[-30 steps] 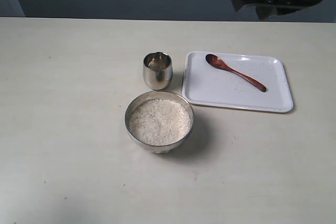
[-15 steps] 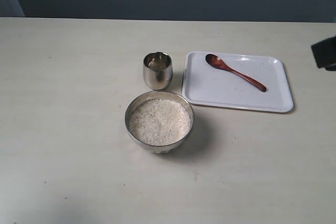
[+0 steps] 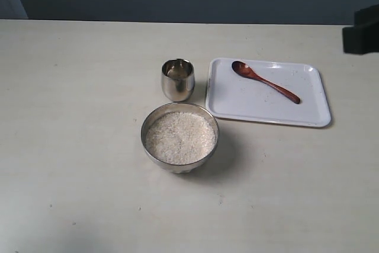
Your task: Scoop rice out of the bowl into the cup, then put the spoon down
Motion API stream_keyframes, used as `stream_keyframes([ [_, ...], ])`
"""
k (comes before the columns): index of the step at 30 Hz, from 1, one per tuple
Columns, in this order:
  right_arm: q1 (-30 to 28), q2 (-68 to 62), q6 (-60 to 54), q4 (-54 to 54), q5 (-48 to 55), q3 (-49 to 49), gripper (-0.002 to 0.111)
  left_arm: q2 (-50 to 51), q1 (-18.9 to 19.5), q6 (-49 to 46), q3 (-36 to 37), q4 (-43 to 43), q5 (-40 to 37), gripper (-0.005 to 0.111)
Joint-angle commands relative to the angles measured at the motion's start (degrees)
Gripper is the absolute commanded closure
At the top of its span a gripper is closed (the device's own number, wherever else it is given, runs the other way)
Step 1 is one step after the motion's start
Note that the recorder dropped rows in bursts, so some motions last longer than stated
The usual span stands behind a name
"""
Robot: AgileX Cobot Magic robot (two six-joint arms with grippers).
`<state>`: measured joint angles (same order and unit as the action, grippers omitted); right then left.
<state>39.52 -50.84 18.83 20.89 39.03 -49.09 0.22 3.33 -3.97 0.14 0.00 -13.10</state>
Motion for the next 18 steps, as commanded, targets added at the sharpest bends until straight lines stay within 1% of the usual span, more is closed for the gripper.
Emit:
stream_keyframes([
  [1,-1.1,1.6,3.3,4.0,-7.5,9.2,0.109,-0.2,-0.1,0.2,-0.1,0.0,0.6,0.106],
  [3,-3.4,4.4,4.3,4.0,-11.8,14.3,0.109,-0.2,-0.1,0.2,-0.1,0.0,0.6,0.106],
  [6,-10.2,11.4,4.3,3.4,-24.7,23.8,0.109,-0.2,-0.1,0.2,-0.1,0.0,0.6,0.106],
  [9,-19.8,19.0,4.3,3.4,-40.8,34.6,0.109,-0.2,-0.1,0.2,-0.1,0.0,0.6,0.106],
  [10,-27.3,24.4,4.3,3.0,-49.0,41.4,0.109,-0.2,-0.1,0.2,-0.1,0.0,0.6,0.106],
  [11,-30.4,26.4,4.3,3.0,-51.0,43.8,0.109,-0.2,-0.1,0.2,-0.1,0.0,0.6,0.106],
  [12,-35.5,31.3,4.3,3.0,-52.9,49.0,0.109,-0.2,-0.1,0.2,-0.1,0.0,0.6,0.106],
  [13,-37.0,33.6,4.3,2.9,-53.2,49.1,0.109,-0.2,-0.1,0.2,-0.1,0.0,0.6,0.106],
  [14,-39.1,37.5,7.1,2.9,-46.2,49.1,0.109,-0.2,-0.1,0.2,-0.1,0.0,0.6,0.106],
  [17,-40.2,43.6,7.4,4.2,-39.7,49.1,0.109,-0.2,-0.1,0.2,-0.1,0.0,0.6,0.106],
  [18,-40.2,47.3,7.4,4.1,-34.6,49.1,0.109,-0.2,-0.1,0.2,-0.1,0.0,0.6,0.106],
])
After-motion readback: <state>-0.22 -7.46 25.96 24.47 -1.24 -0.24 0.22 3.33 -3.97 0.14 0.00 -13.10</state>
